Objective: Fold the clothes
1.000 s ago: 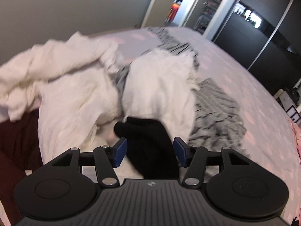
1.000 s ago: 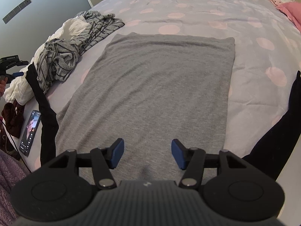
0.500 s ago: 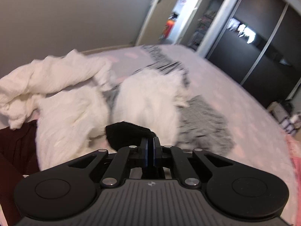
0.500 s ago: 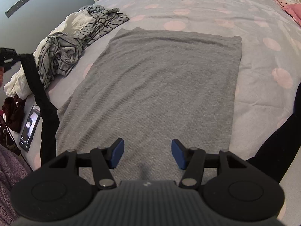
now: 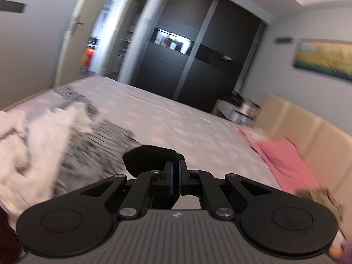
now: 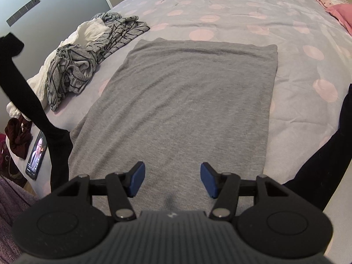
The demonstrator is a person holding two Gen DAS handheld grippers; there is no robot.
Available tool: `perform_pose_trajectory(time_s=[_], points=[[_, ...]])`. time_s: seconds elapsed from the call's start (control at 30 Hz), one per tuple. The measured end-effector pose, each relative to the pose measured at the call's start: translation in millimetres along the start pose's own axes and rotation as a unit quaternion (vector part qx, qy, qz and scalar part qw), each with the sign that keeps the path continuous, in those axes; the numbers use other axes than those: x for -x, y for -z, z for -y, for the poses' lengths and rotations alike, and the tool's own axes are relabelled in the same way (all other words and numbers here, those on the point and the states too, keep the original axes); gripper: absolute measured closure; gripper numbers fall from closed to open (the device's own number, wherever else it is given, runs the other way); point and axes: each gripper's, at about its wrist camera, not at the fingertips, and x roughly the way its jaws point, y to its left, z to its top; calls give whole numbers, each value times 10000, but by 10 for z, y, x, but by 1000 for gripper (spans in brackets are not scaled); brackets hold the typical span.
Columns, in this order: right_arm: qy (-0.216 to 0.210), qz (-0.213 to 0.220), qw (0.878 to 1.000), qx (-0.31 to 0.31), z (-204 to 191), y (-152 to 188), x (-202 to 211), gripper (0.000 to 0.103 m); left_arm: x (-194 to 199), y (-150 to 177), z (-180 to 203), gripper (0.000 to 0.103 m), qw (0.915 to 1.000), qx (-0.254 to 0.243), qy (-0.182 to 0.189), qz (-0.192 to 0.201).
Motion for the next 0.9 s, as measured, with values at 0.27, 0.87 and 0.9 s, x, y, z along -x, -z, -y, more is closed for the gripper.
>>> perform_pose_trajectory(time_s=[0.27, 0.87, 0.9], points=[[-8, 20, 10000, 15, 4, 45, 51, 43, -597, 1193, 755, 100, 9861, -600, 564, -1441], [-476, -365, 9966, 559, -255, 218, -10, 43, -626, 1654, 774, 50, 9466, -1825, 240, -2646], [-488, -419, 9962, 581, -284, 234, -41, 43, -647, 1675, 747, 50, 9431, -1856, 188, -2753]])
